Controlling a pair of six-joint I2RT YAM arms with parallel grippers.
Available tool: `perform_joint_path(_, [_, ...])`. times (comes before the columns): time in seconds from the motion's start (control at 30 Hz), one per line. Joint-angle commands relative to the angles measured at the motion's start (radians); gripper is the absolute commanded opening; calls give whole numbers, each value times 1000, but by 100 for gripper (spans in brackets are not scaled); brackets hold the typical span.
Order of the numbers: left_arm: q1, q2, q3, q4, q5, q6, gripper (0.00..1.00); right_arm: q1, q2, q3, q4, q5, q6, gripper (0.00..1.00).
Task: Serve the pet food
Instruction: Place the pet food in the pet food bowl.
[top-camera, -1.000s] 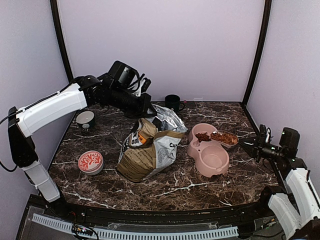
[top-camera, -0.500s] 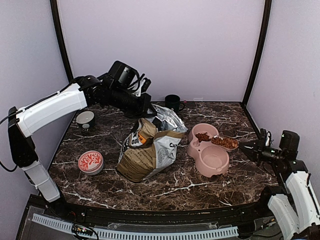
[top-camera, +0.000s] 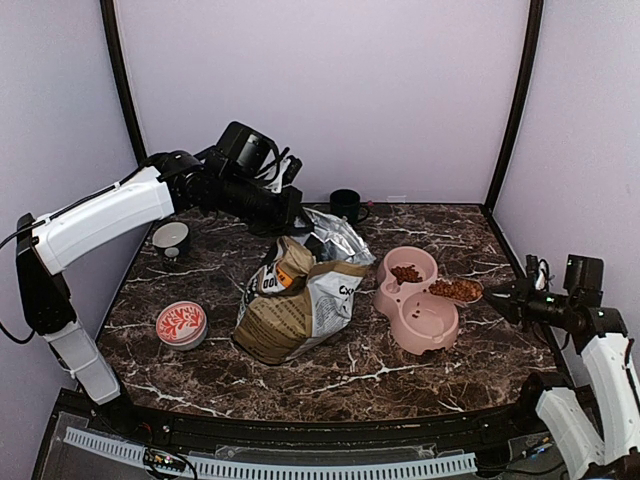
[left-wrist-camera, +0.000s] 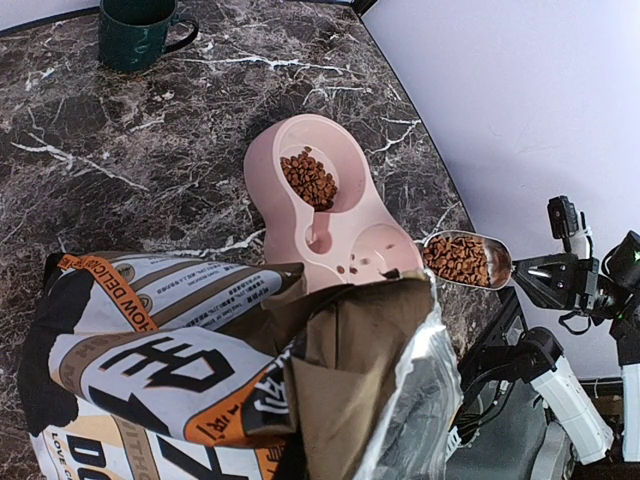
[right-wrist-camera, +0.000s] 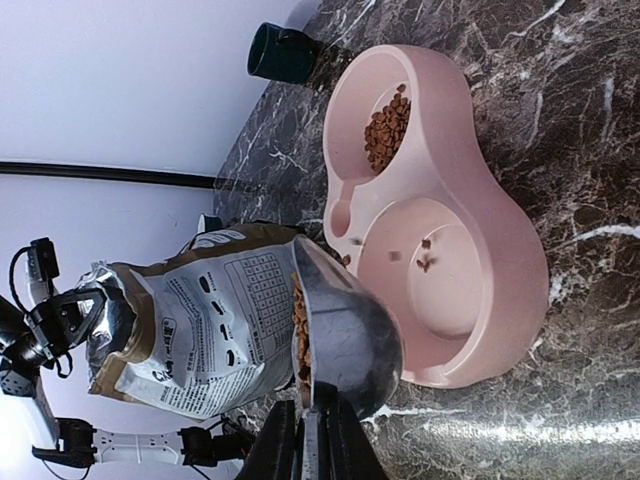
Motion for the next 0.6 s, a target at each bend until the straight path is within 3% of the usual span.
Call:
perform_joint_path(0.0, [11,-23,-8,-6,-18,20,0,-4,24,88,-101,60,-114,0])
perform_joint_path(0.57, [10,-23,-8,1,-17,21,0,13,58,134,-155,95,-164,0])
